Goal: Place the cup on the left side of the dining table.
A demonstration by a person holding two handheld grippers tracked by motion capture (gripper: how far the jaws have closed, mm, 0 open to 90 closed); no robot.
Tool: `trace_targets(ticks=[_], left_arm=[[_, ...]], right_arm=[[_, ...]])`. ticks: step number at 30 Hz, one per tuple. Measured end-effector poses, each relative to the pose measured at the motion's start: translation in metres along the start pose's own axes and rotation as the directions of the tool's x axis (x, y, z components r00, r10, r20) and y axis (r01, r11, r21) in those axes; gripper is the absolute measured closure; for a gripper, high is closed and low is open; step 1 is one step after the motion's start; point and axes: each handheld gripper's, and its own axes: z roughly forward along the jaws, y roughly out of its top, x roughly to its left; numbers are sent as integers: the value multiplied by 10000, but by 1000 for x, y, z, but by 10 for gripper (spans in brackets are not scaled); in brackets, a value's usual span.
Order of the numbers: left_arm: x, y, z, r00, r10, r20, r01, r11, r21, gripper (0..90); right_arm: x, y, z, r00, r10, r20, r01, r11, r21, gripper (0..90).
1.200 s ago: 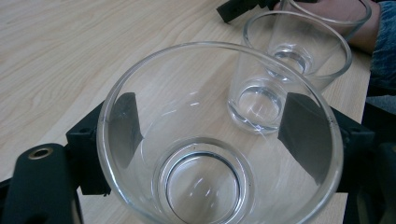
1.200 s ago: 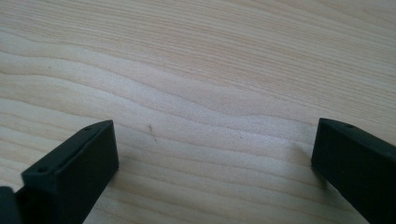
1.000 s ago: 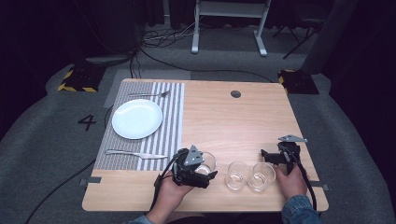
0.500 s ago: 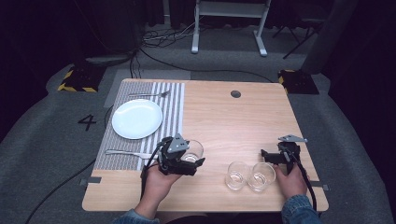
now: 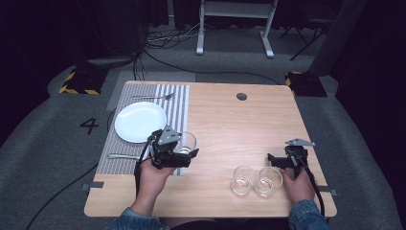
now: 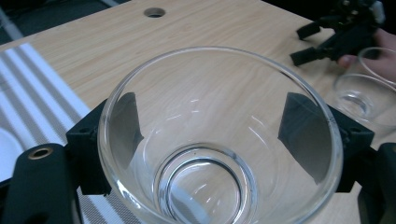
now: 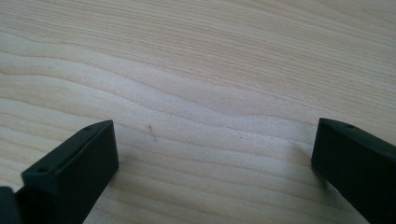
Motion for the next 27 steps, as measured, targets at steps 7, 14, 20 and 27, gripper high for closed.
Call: trace_targets(ticks=[7, 14, 20, 27], left_arm=[[18, 0, -3, 9975, -343, -625, 331, 9993, -196, 185], [34, 0, -1, 9937, -167, -1107, 126, 9992, -379, 185], [53, -4, 5, 9936, -392, -1061, 380, 9992, -134, 185], [76, -17, 27, 9903, -1257, -589, 1287, 9905, 495, 185]], right_arm=[[0, 0, 0, 10000, 33, 25, -33, 10000, -7, 8], [0, 0, 0, 10000, 35, 28, -34, 10000, -6, 8], [0, 0, 0, 10000, 35, 29, -35, 10000, -7, 8], [0, 0, 0, 10000, 49, 39, -49, 10000, -7, 8]])
